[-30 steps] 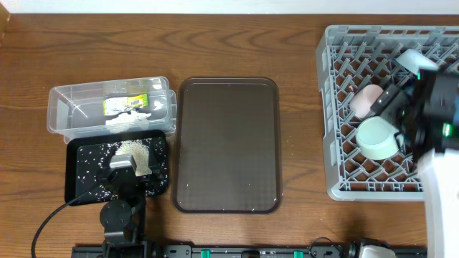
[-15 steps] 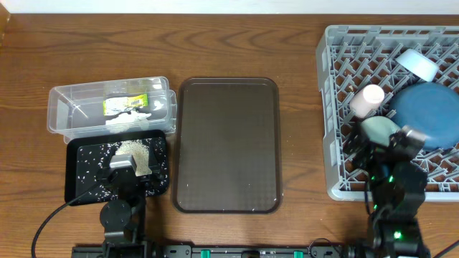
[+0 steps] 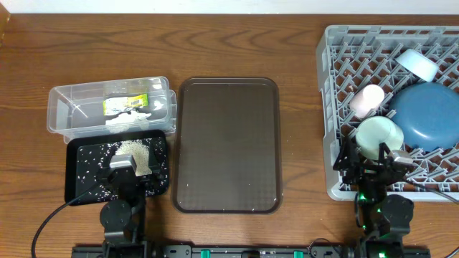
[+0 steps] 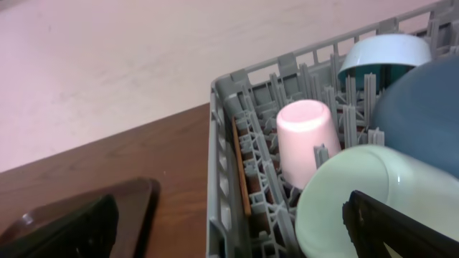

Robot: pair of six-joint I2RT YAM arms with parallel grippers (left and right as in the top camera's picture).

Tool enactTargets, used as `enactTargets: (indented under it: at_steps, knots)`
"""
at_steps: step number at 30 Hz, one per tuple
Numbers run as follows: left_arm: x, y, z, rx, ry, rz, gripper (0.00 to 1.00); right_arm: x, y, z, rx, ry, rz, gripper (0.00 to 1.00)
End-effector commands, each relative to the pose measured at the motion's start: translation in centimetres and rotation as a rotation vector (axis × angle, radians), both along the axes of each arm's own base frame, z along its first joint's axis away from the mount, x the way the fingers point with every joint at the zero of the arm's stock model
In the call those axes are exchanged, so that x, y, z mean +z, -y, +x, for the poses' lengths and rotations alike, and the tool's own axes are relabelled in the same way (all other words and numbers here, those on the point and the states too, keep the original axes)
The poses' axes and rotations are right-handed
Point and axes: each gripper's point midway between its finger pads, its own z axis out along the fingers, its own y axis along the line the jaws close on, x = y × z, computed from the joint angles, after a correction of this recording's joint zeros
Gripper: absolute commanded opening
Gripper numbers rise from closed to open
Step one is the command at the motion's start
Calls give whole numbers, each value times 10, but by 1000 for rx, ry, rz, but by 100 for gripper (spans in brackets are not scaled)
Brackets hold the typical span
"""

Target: Sort waste into correct bins and load items into the dishwasher rack

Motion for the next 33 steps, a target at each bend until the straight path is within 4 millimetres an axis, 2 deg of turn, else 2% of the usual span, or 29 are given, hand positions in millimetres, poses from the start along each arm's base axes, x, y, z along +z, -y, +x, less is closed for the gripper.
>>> enactTargets:
  at_steps: [1,10,13,33]
  knots:
    - [-18,-2,0,11,-46,4,93,-7,-3,-2,17,8,-20,99]
    - [-18,-2,0,11,-46,5,93,-14,-3,-9,24,-17,-108,99]
    - [-18,-2,0,11,-46,5,93,-8,-6,-11,44,9,-147,99]
    - [-18,-2,0,11,-46,4,93,-6,-3,-11,31,17,-152,99]
